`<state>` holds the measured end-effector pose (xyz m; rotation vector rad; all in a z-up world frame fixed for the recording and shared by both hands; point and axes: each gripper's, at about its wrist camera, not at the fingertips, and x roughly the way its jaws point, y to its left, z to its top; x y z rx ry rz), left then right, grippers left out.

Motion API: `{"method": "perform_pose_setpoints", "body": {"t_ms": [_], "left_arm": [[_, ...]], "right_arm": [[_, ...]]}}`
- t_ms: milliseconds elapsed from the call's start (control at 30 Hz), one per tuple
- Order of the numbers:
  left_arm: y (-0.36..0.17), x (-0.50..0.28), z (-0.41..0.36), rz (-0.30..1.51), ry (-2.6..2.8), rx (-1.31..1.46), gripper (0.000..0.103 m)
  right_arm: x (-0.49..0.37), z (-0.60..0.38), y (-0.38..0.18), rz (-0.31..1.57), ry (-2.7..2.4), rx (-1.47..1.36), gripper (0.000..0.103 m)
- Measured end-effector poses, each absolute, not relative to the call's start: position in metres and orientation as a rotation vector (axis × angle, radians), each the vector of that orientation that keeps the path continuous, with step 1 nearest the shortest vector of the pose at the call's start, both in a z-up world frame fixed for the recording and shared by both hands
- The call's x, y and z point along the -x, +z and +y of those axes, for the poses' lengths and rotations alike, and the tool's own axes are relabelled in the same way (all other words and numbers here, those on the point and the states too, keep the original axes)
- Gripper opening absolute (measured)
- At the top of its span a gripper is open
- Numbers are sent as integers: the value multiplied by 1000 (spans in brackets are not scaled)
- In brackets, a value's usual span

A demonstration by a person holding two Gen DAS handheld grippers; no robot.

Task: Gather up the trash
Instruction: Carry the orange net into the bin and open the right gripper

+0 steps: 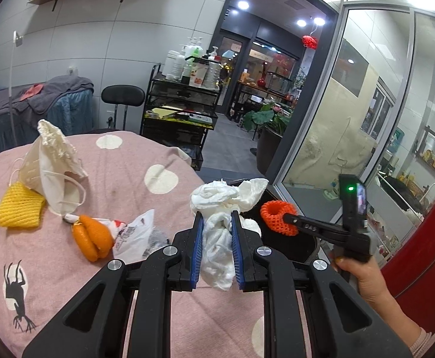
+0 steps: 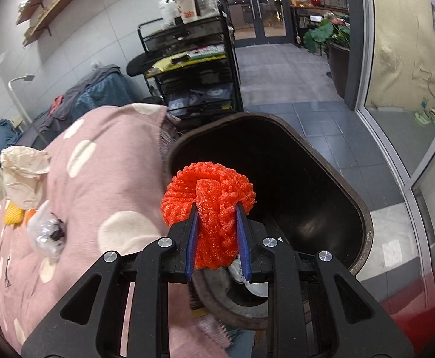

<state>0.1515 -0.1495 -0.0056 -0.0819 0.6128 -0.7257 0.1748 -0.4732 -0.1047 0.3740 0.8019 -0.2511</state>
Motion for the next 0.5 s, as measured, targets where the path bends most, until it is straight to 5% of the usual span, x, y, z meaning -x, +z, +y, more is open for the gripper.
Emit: {"method": "perform_pose_setpoints", "body": {"t_ms": [133,200,300,500], "left_arm": [[-7,-155,-162,630,-755,83,17],[-7,-156,-168,632,-765,74,17],[-7,-158,-177,637,-783,66,17],[-8,-161,-195,655,-814,47,17]], "right_arm": [[-186,-483,-124,845,-276,-380,25],[-188,-485,-132,855,-286,-387,34],[-187,-486,-141,865,-307,-386,66],[-168,-483,-142,857,-321,-395,70]]}}
